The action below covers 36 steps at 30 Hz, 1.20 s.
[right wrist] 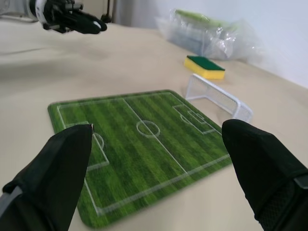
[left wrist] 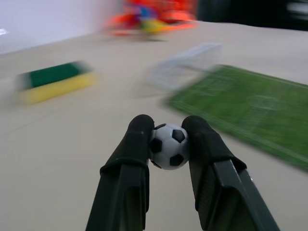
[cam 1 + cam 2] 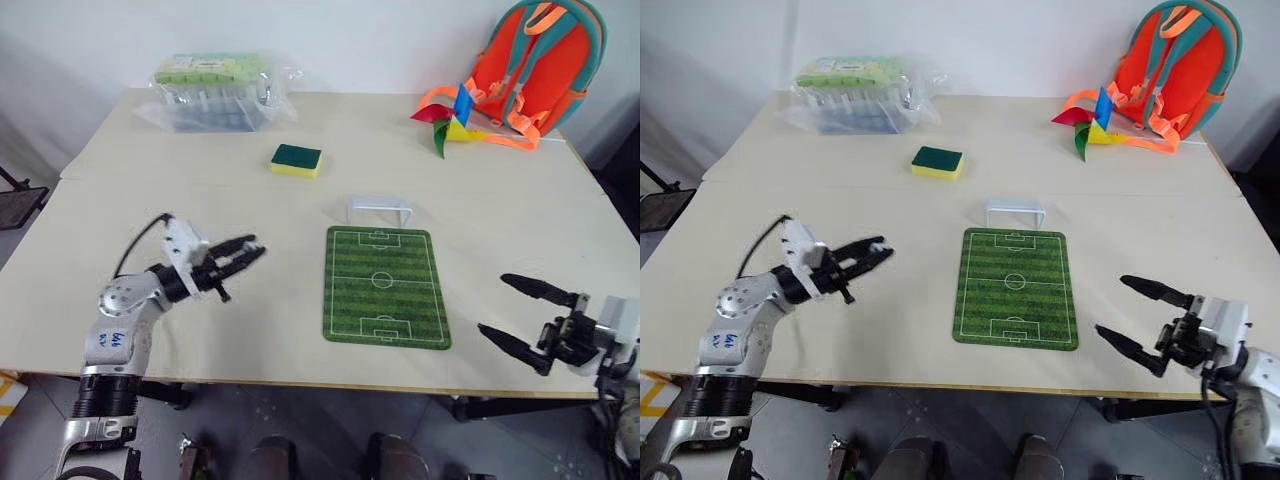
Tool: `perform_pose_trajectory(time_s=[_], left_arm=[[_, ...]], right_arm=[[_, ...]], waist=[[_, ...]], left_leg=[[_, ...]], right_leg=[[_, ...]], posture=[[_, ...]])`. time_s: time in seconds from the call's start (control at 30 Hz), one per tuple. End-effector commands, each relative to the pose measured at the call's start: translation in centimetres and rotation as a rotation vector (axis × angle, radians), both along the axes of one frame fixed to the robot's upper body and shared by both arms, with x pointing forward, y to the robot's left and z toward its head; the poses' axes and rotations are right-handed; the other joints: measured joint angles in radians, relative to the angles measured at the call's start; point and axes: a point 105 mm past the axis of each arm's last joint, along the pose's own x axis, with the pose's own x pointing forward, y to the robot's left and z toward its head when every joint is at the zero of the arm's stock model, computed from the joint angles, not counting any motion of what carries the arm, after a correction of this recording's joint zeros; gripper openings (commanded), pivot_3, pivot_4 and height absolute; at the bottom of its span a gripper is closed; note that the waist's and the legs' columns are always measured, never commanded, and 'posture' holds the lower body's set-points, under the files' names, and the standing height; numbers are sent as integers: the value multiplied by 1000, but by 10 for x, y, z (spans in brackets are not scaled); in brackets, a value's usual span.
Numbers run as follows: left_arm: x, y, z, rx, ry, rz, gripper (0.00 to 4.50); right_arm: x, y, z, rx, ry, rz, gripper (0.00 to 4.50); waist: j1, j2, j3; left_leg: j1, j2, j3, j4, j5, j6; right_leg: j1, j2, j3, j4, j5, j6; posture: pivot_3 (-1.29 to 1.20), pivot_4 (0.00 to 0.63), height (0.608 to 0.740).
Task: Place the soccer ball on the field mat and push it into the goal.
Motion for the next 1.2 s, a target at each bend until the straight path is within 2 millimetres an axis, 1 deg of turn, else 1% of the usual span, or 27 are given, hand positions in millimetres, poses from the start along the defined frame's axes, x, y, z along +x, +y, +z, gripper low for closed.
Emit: perform_pose_trajectory(time_s=[0.03,0.13,0.23,0.3,0.37,0.47,0.57,0.67,0.77,0.83,0.9,0.97,1.2], left_arm=[[-28,-31,-12,147,0,-212,861],[-40,-51,-23,223,-2,-288,861],[-44,-63,-26,229,5,-296,861],[-46,-81,-29,214,32,-311,861],[-48,-93,-30,202,49,-325,861],[-42,-105,-38,208,66,-305,861],[-38,-113,-43,219,82,-289,861],[-30,-132,-46,212,91,-292,861],[-30,-141,-52,230,99,-318,861],[-32,-142,-52,227,98,-326,861],[-31,-154,-51,219,93,-344,861],[-31,-160,-49,211,94,-349,861],[-37,-165,-51,204,105,-362,861]], right_arm=[[-13,-5,6,-83,12,106,4500],[-13,-17,6,-129,31,105,4500],[-16,-24,3,-173,55,101,4500],[-16,-34,2,-190,75,77,4500],[-20,-37,-2,-203,99,74,4500],[-23,-32,-8,-195,90,91,4500],[-30,-24,-5,-175,74,118,4500],[-31,-23,-3,-175,70,121,4500],[-35,-23,-4,-171,75,115,4500],[-42,-19,-5,-168,81,118,4500],[-48,-19,-9,-160,90,98,4500],[-52,-16,-11,-153,93,88,4500],[-58,-4,-16,-121,87,71,4500]], waist=[[0,0,0],[-3,0,0],[-1,1,1],[1,1,1],[5,1,1],[3,1,1],[2,1,1],[3,2,0],[3,1,1],[5,1,1],[11,1,1],[13,1,1],[13,1,0]], left_leg=[[0,0,0,0,0,0],[0,2,1,-1,0,0],[0,1,3,1,-1,1],[0,1,3,1,-1,1],[0,1,3,1,-1,1],[0,1,3,1,-1,2],[0,1,3,2,-1,2],[0,1,4,2,-1,2],[-2,1,4,6,-2,3],[-2,1,3,7,-2,3],[-2,1,3,6,-2,3],[-3,1,3,7,-2,4],[-3,1,4,12,-4,5]], right_leg=[[0,0,0,0,0,0],[0,2,0,-1,0,0],[-1,1,3,-1,1,1],[-1,2,4,-1,1,1],[0,1,4,-1,1,1],[0,1,3,-2,2,1],[0,2,4,-2,2,2],[0,1,4,-2,2,2],[0,1,4,-2,3,3],[1,2,4,-3,3,3],[0,2,4,-2,3,3],[0,2,4,-3,3,3],[1,2,6,-3,4,4]], posture=[[0,150,740],[0,150,740],[0,150,740],[0,150,740],[0,150,740],[0,150,740],[0,150,740],[0,150,740],[0,150,740],[0,150,740],[0,150,740],[0,150,740],[0,150,740]])
